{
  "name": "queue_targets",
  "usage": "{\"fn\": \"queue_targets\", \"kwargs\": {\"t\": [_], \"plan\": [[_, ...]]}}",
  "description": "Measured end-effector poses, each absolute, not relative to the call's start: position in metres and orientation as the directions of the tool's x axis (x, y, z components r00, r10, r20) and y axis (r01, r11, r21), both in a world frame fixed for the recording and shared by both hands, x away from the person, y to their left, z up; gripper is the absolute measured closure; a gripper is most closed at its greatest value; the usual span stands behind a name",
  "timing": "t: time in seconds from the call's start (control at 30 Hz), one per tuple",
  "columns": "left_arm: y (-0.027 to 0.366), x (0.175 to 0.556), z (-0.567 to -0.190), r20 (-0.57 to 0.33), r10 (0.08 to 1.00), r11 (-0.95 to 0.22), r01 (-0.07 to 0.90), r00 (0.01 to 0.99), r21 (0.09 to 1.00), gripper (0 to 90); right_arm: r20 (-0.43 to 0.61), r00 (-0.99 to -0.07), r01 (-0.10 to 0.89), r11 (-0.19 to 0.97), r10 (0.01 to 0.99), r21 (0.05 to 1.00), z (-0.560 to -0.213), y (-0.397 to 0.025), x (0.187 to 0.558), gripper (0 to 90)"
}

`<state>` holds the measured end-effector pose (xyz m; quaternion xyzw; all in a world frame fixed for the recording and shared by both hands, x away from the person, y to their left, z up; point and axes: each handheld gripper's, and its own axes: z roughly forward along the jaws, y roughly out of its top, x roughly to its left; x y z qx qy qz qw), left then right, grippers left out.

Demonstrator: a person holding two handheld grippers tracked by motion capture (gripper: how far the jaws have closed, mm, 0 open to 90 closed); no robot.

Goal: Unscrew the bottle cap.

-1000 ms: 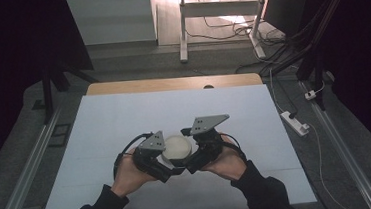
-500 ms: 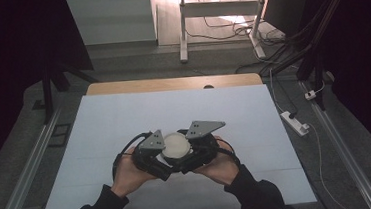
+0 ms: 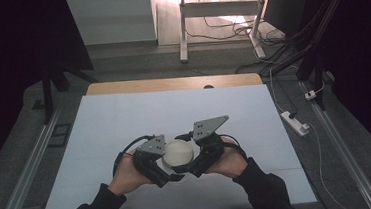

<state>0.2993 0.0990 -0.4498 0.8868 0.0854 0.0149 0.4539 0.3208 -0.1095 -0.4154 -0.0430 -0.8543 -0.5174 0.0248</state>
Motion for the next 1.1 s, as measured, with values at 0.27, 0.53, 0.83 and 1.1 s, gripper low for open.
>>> {"fn": "queue_targets", "kwargs": {"t": [0.27, 0.53, 0.83, 1.1], "plan": [[0.098, 0.299, -0.45, -0.042, 0.194, -0.571, 0.147, 0.98, 0.808, 7.5, 0.101, -0.993, 0.116, 0.462, 0.057, 0.88, -0.413, -0.112, 0.32, 2.1], [0.103, 0.3, -0.447, -0.028, 0.361, -0.533, 0.231, 0.932, 0.814, 7.5, 0.088, -0.96, 0.193, 0.402, 0.266, 0.895, -0.403, -0.108, 0.313, 0.0], [0.099, 0.298, -0.447, 0.002, 0.421, -0.55, 0.253, 0.907, 0.796, 7.5, 0.02, -0.925, 0.188, 0.41, 0.38, 0.893, -0.413, -0.095, 0.308, 4.3], [0.105, 0.301, -0.447, -0.032, 0.32, -0.543, 0.212, 0.947, 0.813, 7.5, 0.032, -0.945, 0.174, 0.416, 0.327, 0.892, -0.412, -0.096, 0.307, 7.0]]}}
